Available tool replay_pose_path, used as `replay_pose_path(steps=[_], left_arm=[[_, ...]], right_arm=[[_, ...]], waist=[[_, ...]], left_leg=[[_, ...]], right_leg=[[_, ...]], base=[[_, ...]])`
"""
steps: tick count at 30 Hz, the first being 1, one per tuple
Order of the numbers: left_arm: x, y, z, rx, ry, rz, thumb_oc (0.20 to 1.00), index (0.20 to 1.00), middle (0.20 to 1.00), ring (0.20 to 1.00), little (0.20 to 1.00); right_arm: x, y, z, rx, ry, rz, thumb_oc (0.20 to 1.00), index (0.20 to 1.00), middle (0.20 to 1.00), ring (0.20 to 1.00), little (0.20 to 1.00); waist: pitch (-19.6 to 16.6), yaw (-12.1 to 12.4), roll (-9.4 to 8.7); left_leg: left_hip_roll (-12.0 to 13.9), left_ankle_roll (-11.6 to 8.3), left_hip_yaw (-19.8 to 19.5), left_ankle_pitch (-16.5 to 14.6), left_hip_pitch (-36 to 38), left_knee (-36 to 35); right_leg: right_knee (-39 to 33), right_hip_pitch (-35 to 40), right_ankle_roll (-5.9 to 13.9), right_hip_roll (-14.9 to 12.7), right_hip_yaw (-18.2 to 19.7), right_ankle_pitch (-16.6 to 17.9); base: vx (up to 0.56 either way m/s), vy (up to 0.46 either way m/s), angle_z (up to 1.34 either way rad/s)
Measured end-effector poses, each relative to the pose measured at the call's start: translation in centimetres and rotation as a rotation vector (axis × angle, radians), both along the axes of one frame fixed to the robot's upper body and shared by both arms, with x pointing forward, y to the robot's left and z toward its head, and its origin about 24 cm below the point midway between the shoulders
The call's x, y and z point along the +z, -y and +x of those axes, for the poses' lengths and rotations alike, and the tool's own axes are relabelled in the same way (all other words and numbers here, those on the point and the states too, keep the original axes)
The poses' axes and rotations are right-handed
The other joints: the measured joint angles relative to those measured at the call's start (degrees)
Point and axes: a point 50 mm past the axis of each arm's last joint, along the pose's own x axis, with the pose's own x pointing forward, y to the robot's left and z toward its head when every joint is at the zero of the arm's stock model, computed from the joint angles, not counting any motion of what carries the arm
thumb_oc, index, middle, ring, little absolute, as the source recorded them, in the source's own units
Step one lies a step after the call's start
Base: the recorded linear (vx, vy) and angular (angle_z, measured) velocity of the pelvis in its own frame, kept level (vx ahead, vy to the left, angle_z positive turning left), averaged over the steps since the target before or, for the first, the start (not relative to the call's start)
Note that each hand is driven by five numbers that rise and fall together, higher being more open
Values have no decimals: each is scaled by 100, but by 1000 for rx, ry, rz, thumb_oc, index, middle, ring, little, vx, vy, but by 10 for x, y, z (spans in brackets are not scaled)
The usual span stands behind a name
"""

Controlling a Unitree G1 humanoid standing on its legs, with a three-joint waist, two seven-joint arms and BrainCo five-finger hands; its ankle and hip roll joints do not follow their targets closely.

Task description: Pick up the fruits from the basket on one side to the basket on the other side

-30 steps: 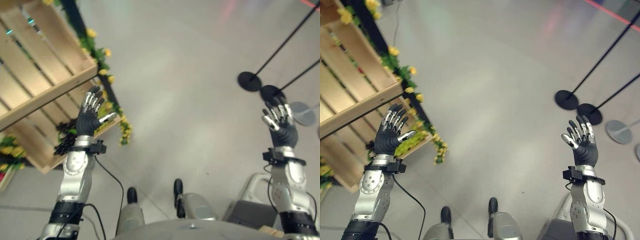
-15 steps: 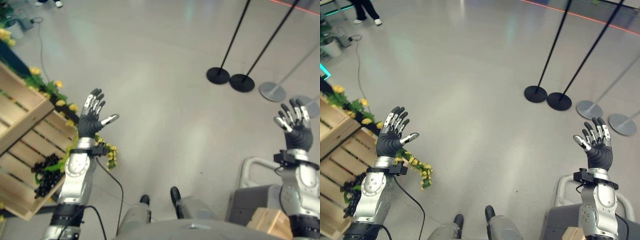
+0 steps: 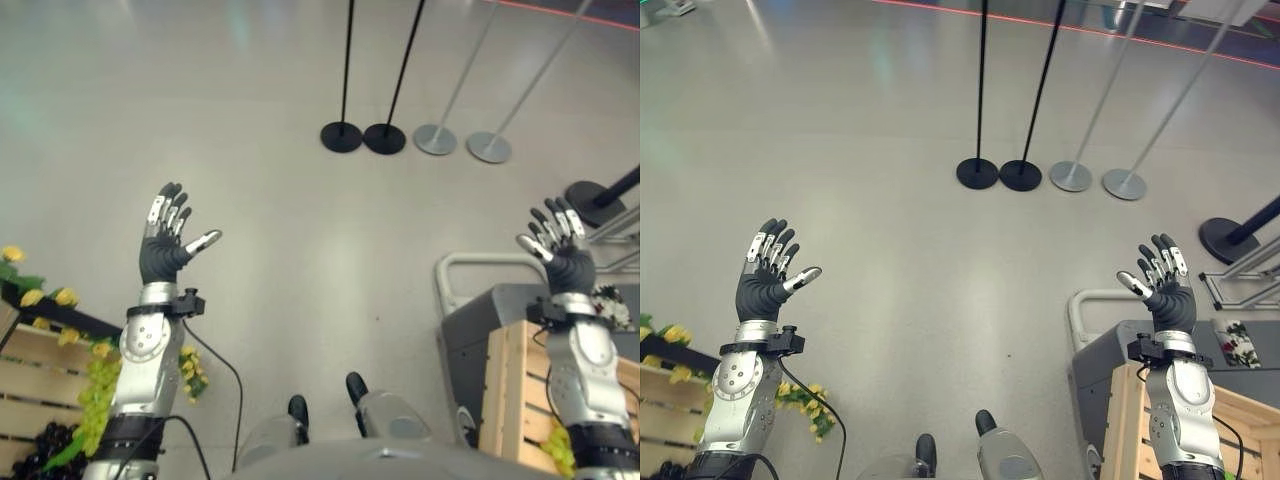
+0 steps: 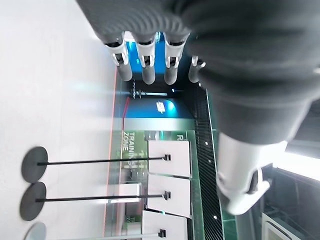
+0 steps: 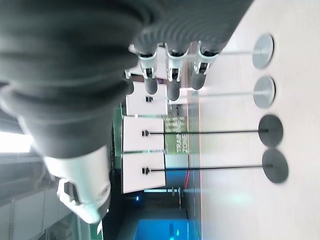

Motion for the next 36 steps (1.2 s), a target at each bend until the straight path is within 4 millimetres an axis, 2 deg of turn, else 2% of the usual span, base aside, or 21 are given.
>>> replay_pose_path(steps=[4, 7, 8, 9, 10, 11, 12, 13, 14, 15, 16, 18, 19, 20, 23, 24, 25, 29, 32, 33, 36], left_arm=[[2, -3, -1, 27, 11, 0, 1000, 1000, 1000, 1000, 1000], [5, -2, 1, 42, 25, 29, 1000, 1000, 1000, 1000, 1000], [6, -2, 2, 42, 27, 35, 1000, 1000, 1000, 1000, 1000], [8, -2, 3, 50, 32, 58, 1000, 1000, 1000, 1000, 1000], [7, -2, 3, 57, 28, 67, 1000, 1000, 1000, 1000, 1000], [8, -1, 6, 65, 34, 59, 1000, 1000, 1000, 1000, 1000], [7, 1, 7, 62, 26, 54, 1000, 1000, 1000, 1000, 1000], [4, 0, 3, 73, 17, 48, 1000, 1000, 1000, 1000, 1000], [4, 0, 3, 75, 19, 47, 1000, 1000, 1000, 1000, 1000], [7, -5, 0, 103, 31, 50, 1000, 1000, 1000, 1000, 1000], [8, -8, -2, 117, 36, 54, 1000, 1000, 1000, 1000, 1000], [10, -14, -6, 150, 39, 61, 1000, 1000, 1000, 1000, 1000], [11, -17, -8, 161, 42, 67, 1000, 1000, 1000, 1000, 1000], [13, -19, -8, 181, 53, 56, 1000, 1000, 1000, 1000, 1000], [8, -19, -12, 201, 44, 36, 1000, 1000, 1000, 1000, 1000], [5, -18, -12, 205, 39, 28, 1000, 1000, 1000, 1000, 1000], [6, -14, -10, 186, 43, 28, 1000, 1000, 1000, 1000, 1000], [7, -6, -5, 162, 53, 8, 1000, 1000, 1000, 1000, 1000], [6, -1, -3, 159, 61, -17, 1000, 1000, 1000, 1000, 1000], [5, -1, -2, 161, 58, -23, 1000, 1000, 1000, 1000, 1000], [0, -4, -5, 175, 35, -24, 1000, 1000, 1000, 1000, 1000]], right_arm=[[-6, 0, -5, -9, -32, -6, 1000, 1000, 1000, 1000, 1000], [-8, -2, -7, -13, -38, -7, 1000, 1000, 1000, 1000, 1000], [-7, -2, -6, -17, -36, -13, 1000, 1000, 1000, 1000, 1000], [-6, -2, -5, -23, -31, -9, 1000, 1000, 1000, 1000, 1000], [-6, -3, -4, -27, -25, -5, 1000, 1000, 1000, 1000, 1000], [1, -5, 1, -25, 3, -7, 1000, 1000, 1000, 1000, 1000], [1, -5, -1, -26, 4, -9, 1000, 1000, 1000, 1000, 1000], [-2, -8, -3, -17, -13, -11, 1000, 1000, 1000, 1000, 1000], [-3, -8, -5, -17, -20, -20, 1000, 1000, 1000, 1000, 1000], [-2, -11, -1, -4, -18, -32, 1000, 1000, 1000, 1000, 1000], [0, -13, 2, 3, -10, -34, 1000, 1000, 1000, 1000, 1000], [6, -16, 10, 14, 17, -37, 1000, 1000, 1000, 1000, 1000], [6, -19, 12, 19, 20, -34, 1000, 1000, 1000, 1000, 1000], [9, -20, 17, 30, 23, -43, 1000, 1000, 1000, 1000, 1000], [7, -15, 18, 22, -1, -66, 1000, 1000, 1000, 1000, 1000], [4, -10, 13, 3, -23, -72, 1000, 1000, 1000, 1000, 1000], [1, -3, 5, -16, -48, -90, 1000, 1000, 1000, 1000, 1000], [-1, 6, -2, -55, -63, -91, 1000, 1000, 1000, 1000, 1000], [0, 7, -3, -51, -67, -100, 1000, 1000, 1000, 1000, 1000], [-2, 7, -3, -52, -71, -94, 1000, 1000, 1000, 1000, 1000], [-2, 5, -2, -40, -64, -87, 1000, 1000, 1000, 1000, 1000]], waist=[[20, -151, -42], [152, -312, -176], [187, -277, -167], [248, -330, -183], [306, -239, -156], [481, -63, -67], [531, -85, -6], [611, 25, 157], [592, 16, 154], [578, 206, 191], [564, 341, 206], [463, 576, 134], [366, 619, 16], [365, 623, 40], [84, 658, 239], [-29, 593, 283], [-59, 337, 308], [-63, 45, 389], [-47, 27, 472], [-32, 67, 456], [16, 289, 376]], left_leg=[[-3, 97, 465, 17, 104, -101], [-33, 200, 821, -58, 50, 8], [29, 239, 1027, -76, -23, -45], [106, 323, 1328, -52, -128, 33], [164, 347, 1590, -69, -134, 45], [337, 358, 1747, -76, -149, 163], [395, 371, 1769, -82, -128, 175], [559, 306, 1998, -74, 104, 20], [628, 302, 2166, -68, 132, -36], [801, 245, 2613, -8, 214, -126], [840, 229, 2774, 11, 234, -167], [881, 81, 3210, 105, 211, -197], [879, -114, 3409, 99, 201, -183], [1018, -211, 3496, 84, 195, -49], [1279, -511, 2579, -111, 96, 235], [1381, -605, 2548, -93, 62, 223], [1440, -730, 2434, 5, 66, 155], [1604, -801, 2357, 141, 85, 120], [1672, -811, 2344, 163, 141, 212], [1782, -944, 2327, 168, 147, 477], [2050, -926, 2027, 221, 70, 1267]], right_leg=[[-221, -28, 225, 0, 381, 126], [-558, -94, 334, -195, 367, 316], [-577, -195, 475, -251, 338, 331], [-436, -451, 512, -390, -30, 291], [-434, -589, 282, -609, -957, 101], [-6, -746, 183, -1047, -2409, 50], [524, -761, 91, -1284, -3103, -51], [1812, -765, 86, -1524, -3476, -251], [2157, -703, 169, -1517, -3455, -353], [2959, -623, 243, -1514, -3420, -550], [3240, -620, 215, -1515, -3436, -611], [2598, -115, 180, -1600, -3579, -873], [1535, 291, 122, -1498, -3641, -1141], [1037, 430, -117, -1330, -3718, -1193], [837, 278, -290, -903, -3335, -1072], [830, 223, -422, -729, -3204, -970], [788, 260, -463, -613, -3213, -974], [796, 234, -573, -439, -3206, -984], [858, 218, -704, -376, -3150, -1042], [902, 233, -749, -300, -2988, -1140], [890, 400, -945, -124, -2720, -1108]], base=[[-168, 190, -66], [-168, 75, -76], [-164, 33, -97], [-242, 93, -109], [-348, 132, -144], [-263, 109, -115], [-300, 81, -119], [-182, 32, -60], [-185, 36, -99], [-10, -84, -97], [29, -185, -134], [11, -191, -129], [24, -234, -130], [56, -315, -140], [35, -215, -124], [15, -307, -80], [10, -207, -44], [24, -160, -8], [64, -230, -9], [-19, -187, -29], [14, -108, -55]])
